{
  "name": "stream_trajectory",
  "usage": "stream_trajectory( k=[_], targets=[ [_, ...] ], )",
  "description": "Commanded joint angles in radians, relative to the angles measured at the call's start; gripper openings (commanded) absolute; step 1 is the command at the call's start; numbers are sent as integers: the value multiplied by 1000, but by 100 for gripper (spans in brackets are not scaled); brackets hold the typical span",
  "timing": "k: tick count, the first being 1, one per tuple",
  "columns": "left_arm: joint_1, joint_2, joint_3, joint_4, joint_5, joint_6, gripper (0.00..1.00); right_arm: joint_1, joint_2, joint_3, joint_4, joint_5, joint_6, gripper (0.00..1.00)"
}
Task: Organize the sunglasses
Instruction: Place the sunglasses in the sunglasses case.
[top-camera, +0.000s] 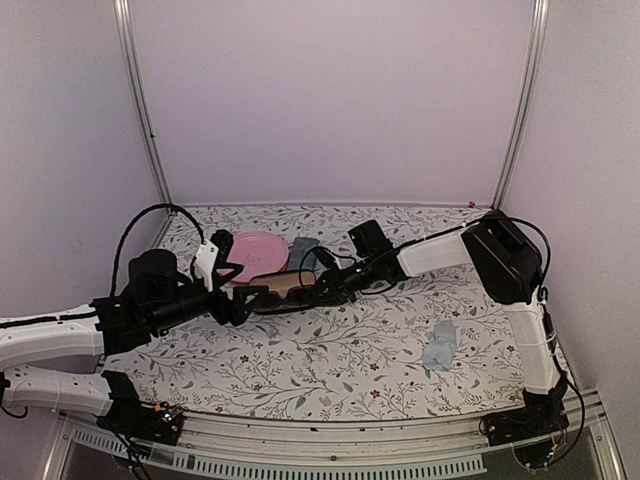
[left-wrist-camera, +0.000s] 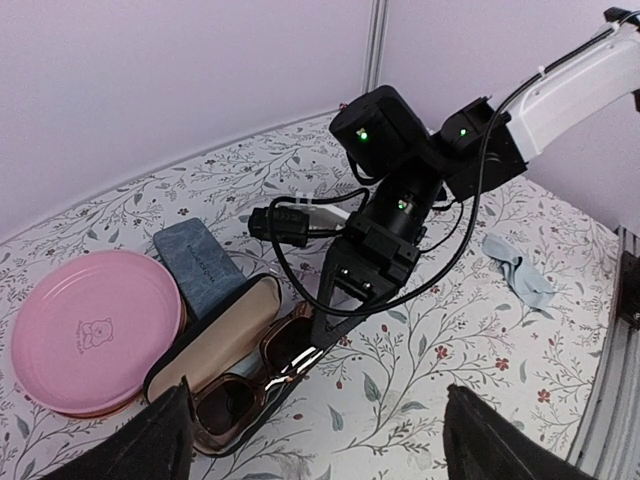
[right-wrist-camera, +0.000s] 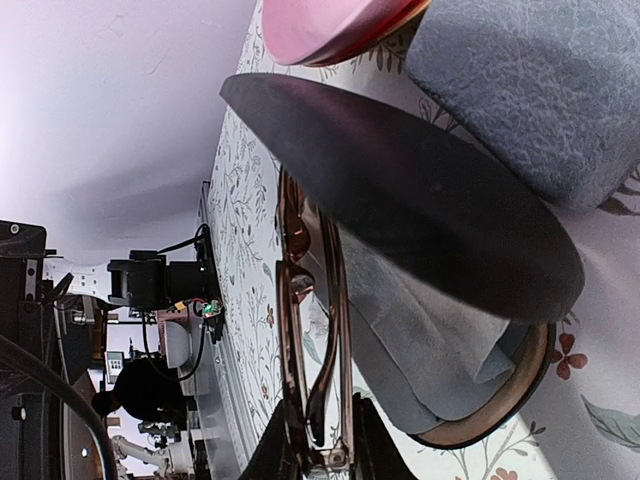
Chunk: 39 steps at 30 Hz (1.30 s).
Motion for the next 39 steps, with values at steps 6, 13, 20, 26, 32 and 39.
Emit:
stream_trajectory(
  k=[6,13,20,26,32,39],
  targets=[
    [13,-2,-11,16,8,3,87,-6,30,2,5,-13,7,18],
    [13,-4,-11,14,13,3,87,-6,28,15,-16,5,-4,26],
    [12,-1,-12,13,11,6,86,-6,23,20,-31,16,-10,28],
    [12,1,-13,11,9,6,86,-6,10,21,-55,40,-27,32],
    [13,-1,-14,12,10,6,87,-6,0,18,-67,56,-36,35],
    [12,5,-13,12,8,8,87,-6,-25,8,-69,78,-38,37]
  ],
)
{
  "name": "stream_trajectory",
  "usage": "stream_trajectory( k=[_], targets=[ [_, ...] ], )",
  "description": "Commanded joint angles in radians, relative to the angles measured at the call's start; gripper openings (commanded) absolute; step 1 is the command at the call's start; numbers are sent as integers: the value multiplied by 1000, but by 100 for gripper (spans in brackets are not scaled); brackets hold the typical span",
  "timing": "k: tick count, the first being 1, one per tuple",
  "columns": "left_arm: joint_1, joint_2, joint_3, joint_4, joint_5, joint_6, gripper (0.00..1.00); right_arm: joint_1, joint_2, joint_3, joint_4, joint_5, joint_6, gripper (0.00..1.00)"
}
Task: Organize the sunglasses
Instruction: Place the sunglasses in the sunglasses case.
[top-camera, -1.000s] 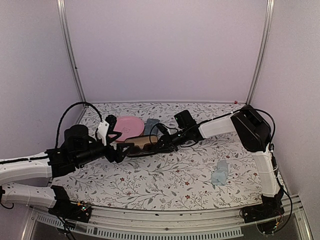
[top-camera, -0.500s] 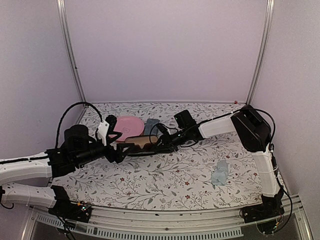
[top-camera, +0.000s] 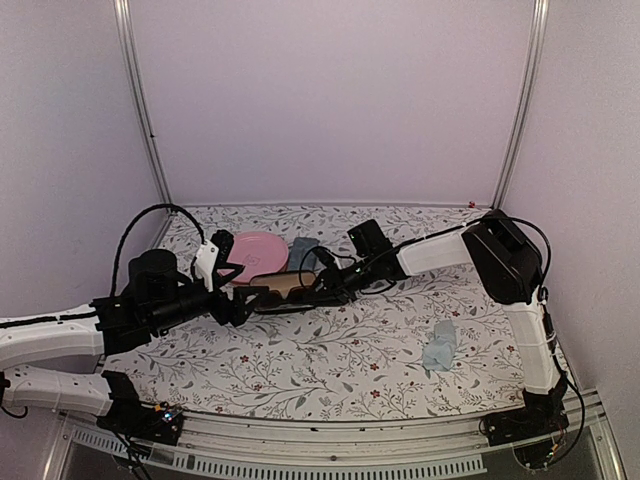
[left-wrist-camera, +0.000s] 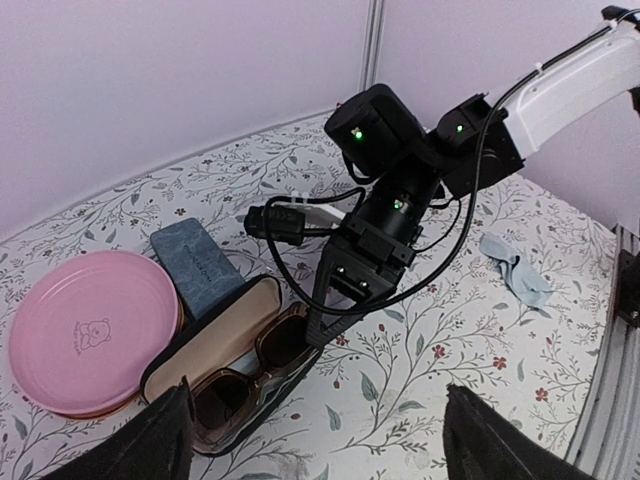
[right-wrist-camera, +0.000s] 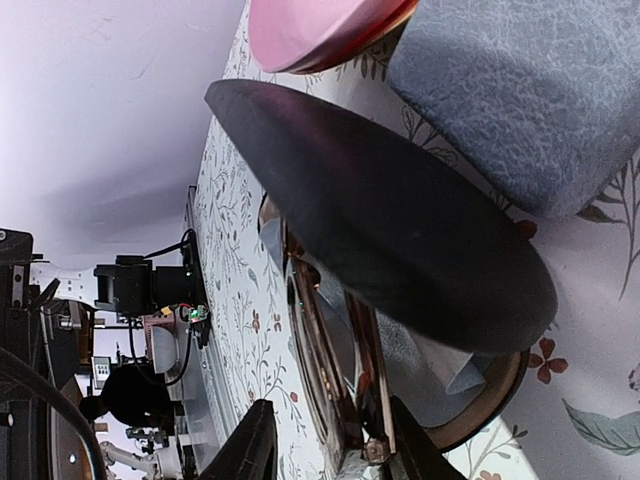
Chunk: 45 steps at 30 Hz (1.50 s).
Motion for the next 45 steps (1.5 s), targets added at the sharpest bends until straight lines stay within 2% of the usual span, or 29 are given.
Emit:
stream_trajectory(
  k=[1,26,35,45],
  targets=[
    [13,5,-14,12,0,7,86,-7,-29,-4,-37,47,-10,37],
    [13,30,-12,26,-3,1,86,-5,-100,-31,-71,130,-35,41],
    [13,37,-10,34,-11,-12,85,9,-124,-23,-116,212,-55,42],
    [29,92,-2,34,-39,-80,87,23,-120,12,-156,266,-83,43]
  ],
)
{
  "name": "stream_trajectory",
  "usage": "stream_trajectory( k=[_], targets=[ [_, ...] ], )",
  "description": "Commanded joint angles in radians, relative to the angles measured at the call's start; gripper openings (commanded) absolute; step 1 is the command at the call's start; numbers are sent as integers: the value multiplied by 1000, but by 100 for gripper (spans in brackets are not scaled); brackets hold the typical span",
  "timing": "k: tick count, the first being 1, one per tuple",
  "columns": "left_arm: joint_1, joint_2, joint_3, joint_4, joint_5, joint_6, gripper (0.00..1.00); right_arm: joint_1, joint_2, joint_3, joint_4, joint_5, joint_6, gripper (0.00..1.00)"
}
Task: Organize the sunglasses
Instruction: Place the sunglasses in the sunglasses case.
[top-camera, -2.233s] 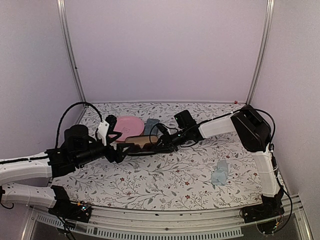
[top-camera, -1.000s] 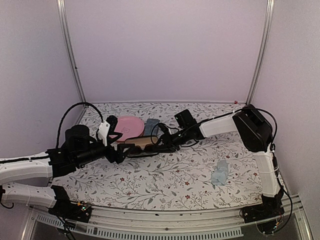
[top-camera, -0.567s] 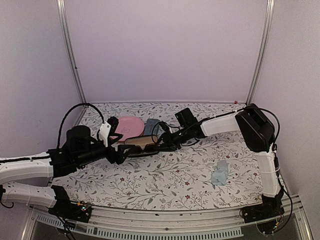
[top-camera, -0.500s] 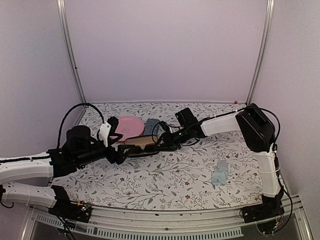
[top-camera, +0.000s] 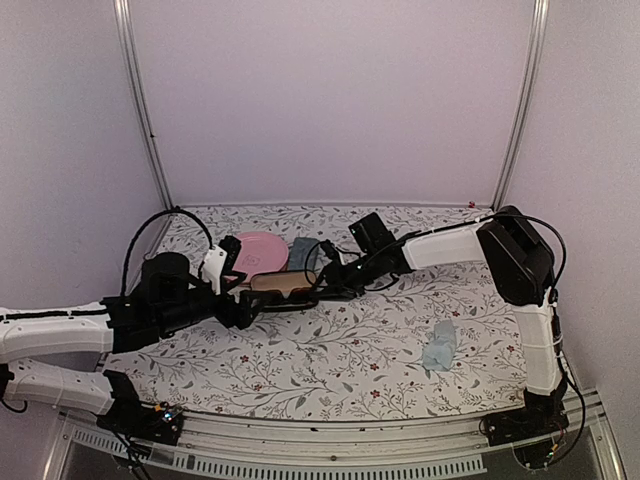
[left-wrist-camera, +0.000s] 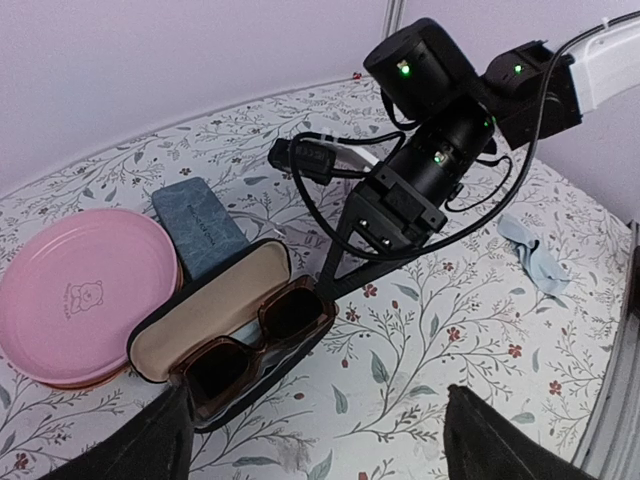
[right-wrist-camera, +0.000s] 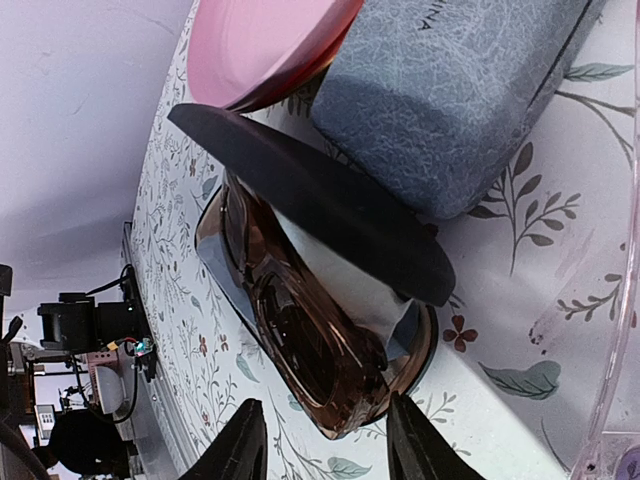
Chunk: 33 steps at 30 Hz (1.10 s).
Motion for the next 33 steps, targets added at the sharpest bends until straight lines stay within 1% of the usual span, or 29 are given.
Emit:
stream_trajectory(
  k=[1,11,20,28,33],
  targets=[
    [31,26,3,25,-23,-47,87,10,-30,32,-29,39,-26,43],
    [118,131,-2,31,-17,-143,87,31,-14,79,-72,73,-45,44],
    [171,234,-2,77,8,-166,87,49,1,112,-109,104,-63,44],
    [189,288,-2,118,27,-166,84,57,23,128,-131,119,-73,44],
    [198,313,0,140,33,-167,84,57,20,131,-163,167,-92,44]
  ],
)
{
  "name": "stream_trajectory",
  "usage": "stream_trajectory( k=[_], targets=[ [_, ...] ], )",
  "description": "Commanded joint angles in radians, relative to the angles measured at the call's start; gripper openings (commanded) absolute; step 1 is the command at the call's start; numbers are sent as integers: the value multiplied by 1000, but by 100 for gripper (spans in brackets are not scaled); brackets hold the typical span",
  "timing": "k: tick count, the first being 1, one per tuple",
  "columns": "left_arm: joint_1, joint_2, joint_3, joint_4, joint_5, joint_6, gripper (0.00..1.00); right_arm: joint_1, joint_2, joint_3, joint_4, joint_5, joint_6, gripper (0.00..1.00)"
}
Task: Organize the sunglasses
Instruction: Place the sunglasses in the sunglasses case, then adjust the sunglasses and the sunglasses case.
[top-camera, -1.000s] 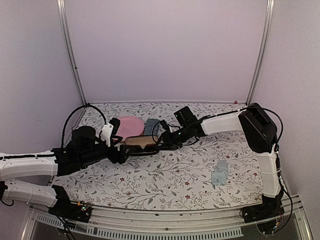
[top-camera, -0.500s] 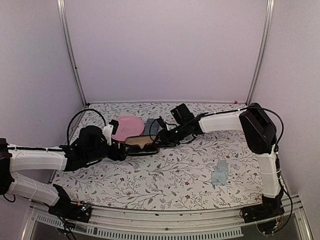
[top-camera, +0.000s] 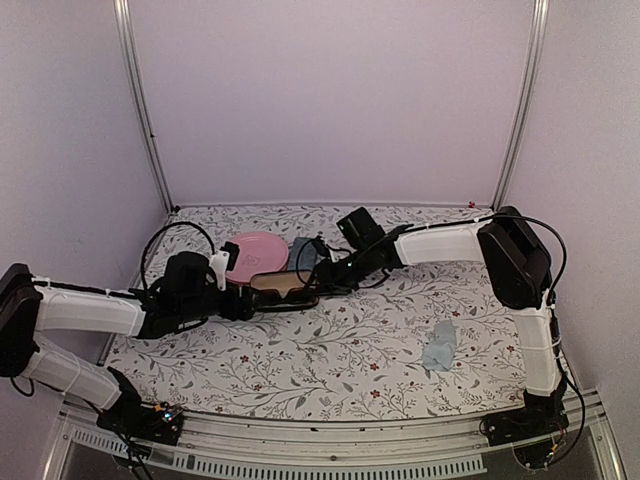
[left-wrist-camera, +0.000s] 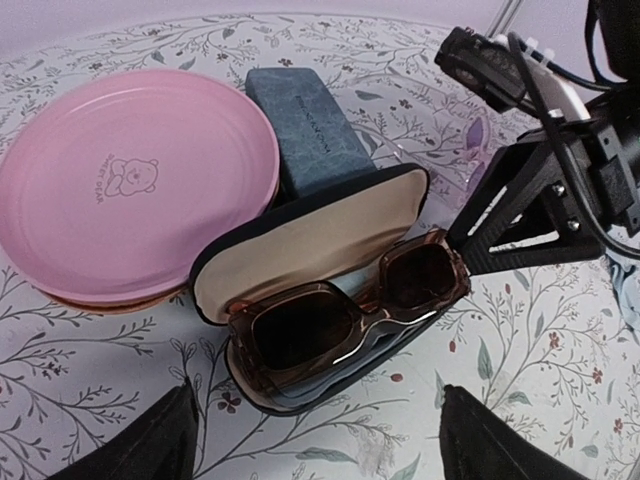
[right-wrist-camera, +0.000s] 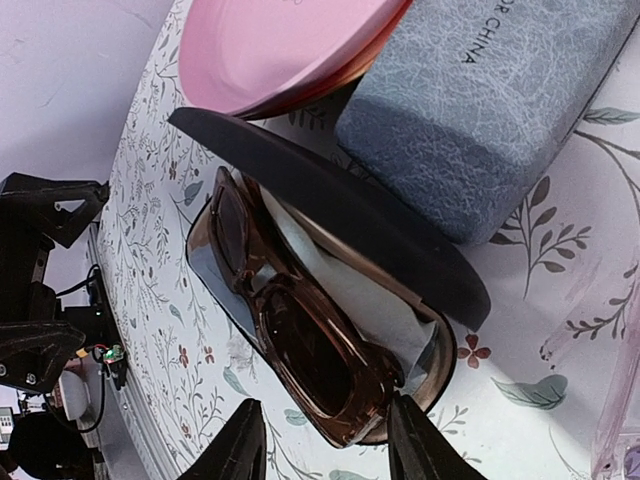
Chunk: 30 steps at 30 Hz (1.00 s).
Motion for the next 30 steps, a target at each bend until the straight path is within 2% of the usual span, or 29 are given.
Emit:
stream_trajectory(
  k=[1,10,30],
  targets=[
    [20,24,1,53,15,-8,84,8,11,27,-41,60,-33,45],
    [39,64,18,84,4,-26,86,8,-26,32,-58,142,-58,51],
    [67,277,152,63,-104,-39,86,9,27,101,-38,191,-31,50]
  ],
)
